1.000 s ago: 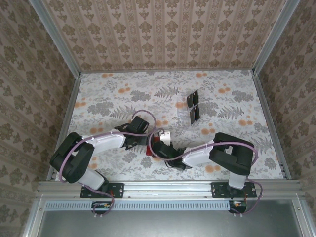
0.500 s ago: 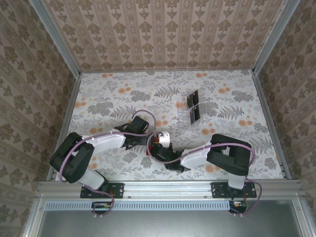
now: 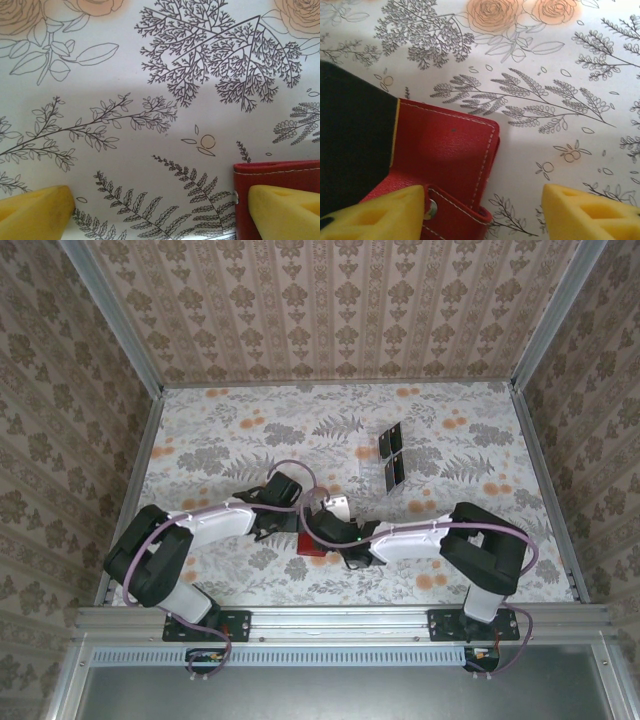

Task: Put the credit cards into the card holder

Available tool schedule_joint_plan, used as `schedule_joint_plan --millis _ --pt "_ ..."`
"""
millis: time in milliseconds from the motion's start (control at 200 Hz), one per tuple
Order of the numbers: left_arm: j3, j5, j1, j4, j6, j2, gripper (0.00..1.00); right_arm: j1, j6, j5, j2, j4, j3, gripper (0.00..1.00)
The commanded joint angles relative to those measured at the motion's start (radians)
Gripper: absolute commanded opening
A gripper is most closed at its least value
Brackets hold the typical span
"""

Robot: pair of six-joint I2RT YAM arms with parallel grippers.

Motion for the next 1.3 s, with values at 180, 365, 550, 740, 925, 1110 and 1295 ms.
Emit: schedule_joint_plan --millis 180,365,550,740,925,1110,1295 --pt "0.108 0.076 0.057 -0.02 0.014 -0.007 1.0 -0.017 -0.064 -0.159 -0.257 -0.016 -0.034 0.81" --pt "0.198 0.072 0.139 -0.095 0.07 -0.065 1.0 -0.106 -0.066 -0.119 -0.52 -0.136 -0.115 0.89" --pt "0.27 0.052 0.302 -0.167 0.144 -0.182 1.0 -0.335 -0.121 -0.09 -0.762 -0.327 -0.109 1.0" --pt "0.278 -0.035 0.471 -0.077 0.257 -0.311 1.0 -0.722 -0.179 -0.019 -0.779 -0.401 -0.059 1.0" --pt "0.042 -0.184 0.54 0.369 0.55 -0.388 1.0 -0.934 -0.349 0.089 -0.627 -0.107 -0.141 1.0" --pt "-0.111 -0.065 0.687 0.502 0.522 -0.37 1.0 -0.963 -0.515 0.169 -0.413 0.165 -0.206 1.0" --pt "-0.259 -0.028 0.71 0.733 0.58 -0.272 1.0 -0.968 -0.596 0.12 -0.306 0.444 -0.294 1.0"
